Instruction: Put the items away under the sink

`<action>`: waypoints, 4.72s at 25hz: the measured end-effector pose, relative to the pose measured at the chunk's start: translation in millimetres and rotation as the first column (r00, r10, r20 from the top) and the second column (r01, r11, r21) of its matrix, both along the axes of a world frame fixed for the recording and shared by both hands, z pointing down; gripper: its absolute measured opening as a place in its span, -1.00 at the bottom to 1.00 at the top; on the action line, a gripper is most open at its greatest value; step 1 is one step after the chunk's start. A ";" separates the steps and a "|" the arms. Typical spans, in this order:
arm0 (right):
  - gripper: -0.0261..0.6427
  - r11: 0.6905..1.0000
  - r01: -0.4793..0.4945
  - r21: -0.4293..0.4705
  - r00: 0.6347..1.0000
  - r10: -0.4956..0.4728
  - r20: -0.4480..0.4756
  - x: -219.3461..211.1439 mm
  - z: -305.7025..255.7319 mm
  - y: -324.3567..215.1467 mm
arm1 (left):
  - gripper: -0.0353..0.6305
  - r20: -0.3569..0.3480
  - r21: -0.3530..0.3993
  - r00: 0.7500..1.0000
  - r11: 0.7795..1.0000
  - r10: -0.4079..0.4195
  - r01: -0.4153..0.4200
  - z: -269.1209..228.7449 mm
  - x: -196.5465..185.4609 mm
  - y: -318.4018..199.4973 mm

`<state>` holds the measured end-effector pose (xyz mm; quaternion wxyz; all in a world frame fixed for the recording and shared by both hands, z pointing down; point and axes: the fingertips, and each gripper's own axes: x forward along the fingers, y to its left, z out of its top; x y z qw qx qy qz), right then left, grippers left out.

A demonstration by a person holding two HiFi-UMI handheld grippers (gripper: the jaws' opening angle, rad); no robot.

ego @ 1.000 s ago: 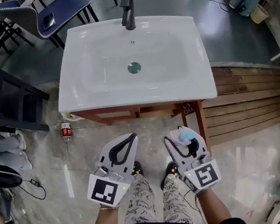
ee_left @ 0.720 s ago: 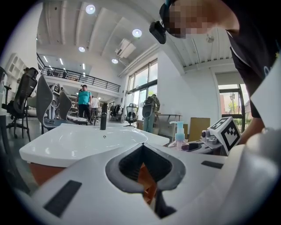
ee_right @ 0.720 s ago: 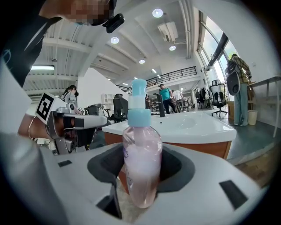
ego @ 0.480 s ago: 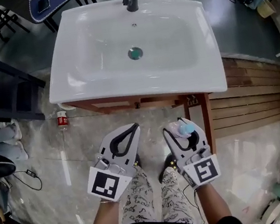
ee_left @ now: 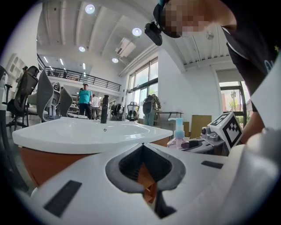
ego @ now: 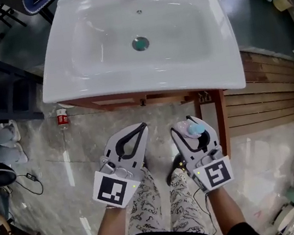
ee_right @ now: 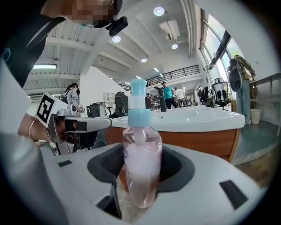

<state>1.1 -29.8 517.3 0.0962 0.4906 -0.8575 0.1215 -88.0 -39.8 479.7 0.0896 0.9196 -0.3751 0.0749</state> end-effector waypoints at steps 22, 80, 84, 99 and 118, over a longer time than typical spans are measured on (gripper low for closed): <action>-0.27 1.000 0.014 0.011 0.999 -0.015 0.036 -7.9 33.3 -10.3 | -0.88 -0.026 -0.016 1.000 1.000 -0.011 0.010 37.4 3.7 -4.1; -0.27 0.955 0.055 0.291 0.996 -0.073 0.053 -8.6 206.2 -78.1 | -0.88 -0.003 0.321 0.997 0.944 0.077 -0.072 227.0 18.2 -10.1; -0.27 0.948 0.058 0.312 0.996 -0.074 0.040 -6.1 204.4 -82.7 | -0.88 -0.043 0.303 0.996 0.951 0.075 -0.058 229.8 23.9 -15.7; -0.27 0.935 0.044 0.352 0.999 -0.046 -0.003 -6.4 205.2 -118.3 | -0.88 -0.022 0.333 0.995 0.939 0.094 -0.082 239.0 37.0 -29.3; -0.27 0.946 0.040 0.323 0.999 -0.031 -0.034 -10.9 210.4 -157.6 | -0.88 -0.063 0.346 0.994 0.936 0.088 -0.061 240.7 35.8 -27.5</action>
